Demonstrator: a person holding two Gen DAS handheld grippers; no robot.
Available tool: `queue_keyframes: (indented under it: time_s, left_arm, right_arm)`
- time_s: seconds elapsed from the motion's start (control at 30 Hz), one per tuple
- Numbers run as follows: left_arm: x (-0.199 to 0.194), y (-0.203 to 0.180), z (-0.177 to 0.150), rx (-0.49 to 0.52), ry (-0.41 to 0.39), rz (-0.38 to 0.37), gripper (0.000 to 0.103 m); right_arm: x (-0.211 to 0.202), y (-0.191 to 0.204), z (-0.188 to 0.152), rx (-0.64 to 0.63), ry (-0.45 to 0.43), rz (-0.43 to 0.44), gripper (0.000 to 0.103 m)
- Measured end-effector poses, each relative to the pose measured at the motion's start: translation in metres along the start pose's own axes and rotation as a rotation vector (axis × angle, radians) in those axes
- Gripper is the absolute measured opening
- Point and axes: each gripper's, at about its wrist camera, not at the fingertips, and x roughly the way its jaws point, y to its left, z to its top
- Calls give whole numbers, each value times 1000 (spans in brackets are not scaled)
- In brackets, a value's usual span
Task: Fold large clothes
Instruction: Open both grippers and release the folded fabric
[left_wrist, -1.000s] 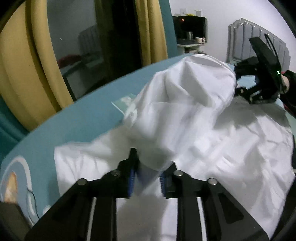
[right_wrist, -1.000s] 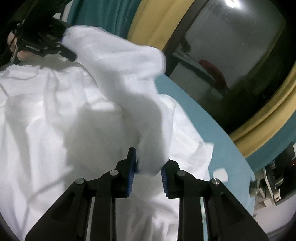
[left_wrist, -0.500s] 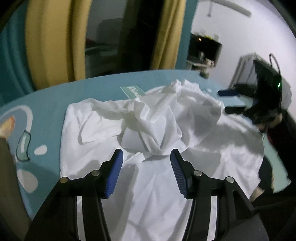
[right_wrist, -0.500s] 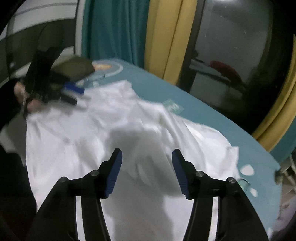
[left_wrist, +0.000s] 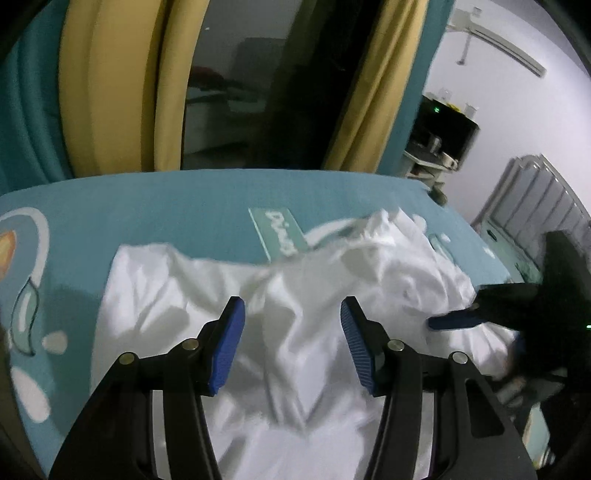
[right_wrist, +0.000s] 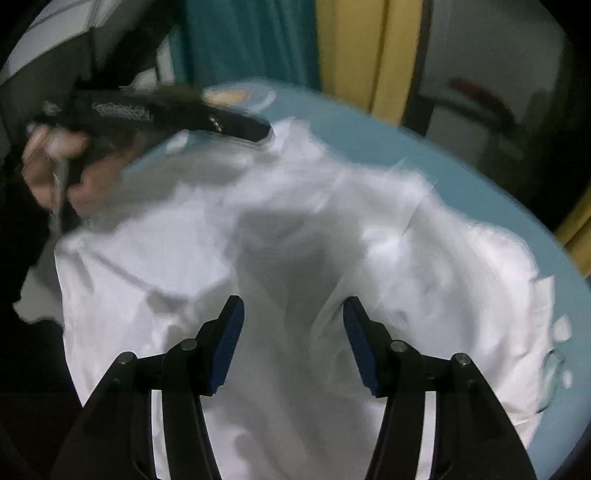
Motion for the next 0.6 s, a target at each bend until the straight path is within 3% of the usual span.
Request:
queue_keyframes:
  time_s: [0.1,0.17,0.3,0.47,0.53,0.6]
  left_arm:
    - [29,1,10,-26,41,26,57]
    - [50,3,8,-45,99,24,57]
    - [68,3,-10,-34,145,67,57]
    - [62,-1,-26,17,113,150,57]
    - [55,-3,-27,19,94,175,57]
    - [44,-4,-27,20,69,193,57]
  right_arm:
    - [-16,-27,23,57,-127,-152,56]
    - [-10,-53,36,141,-152,-221,56]
    - [25,-86,39,265,-52,-241,56]
    - [71,-57,8,115,179,-257,56]
    - [65,-48,-1,73,130,-304,56]
    - [54,-47,-3,78,142,-321,57]
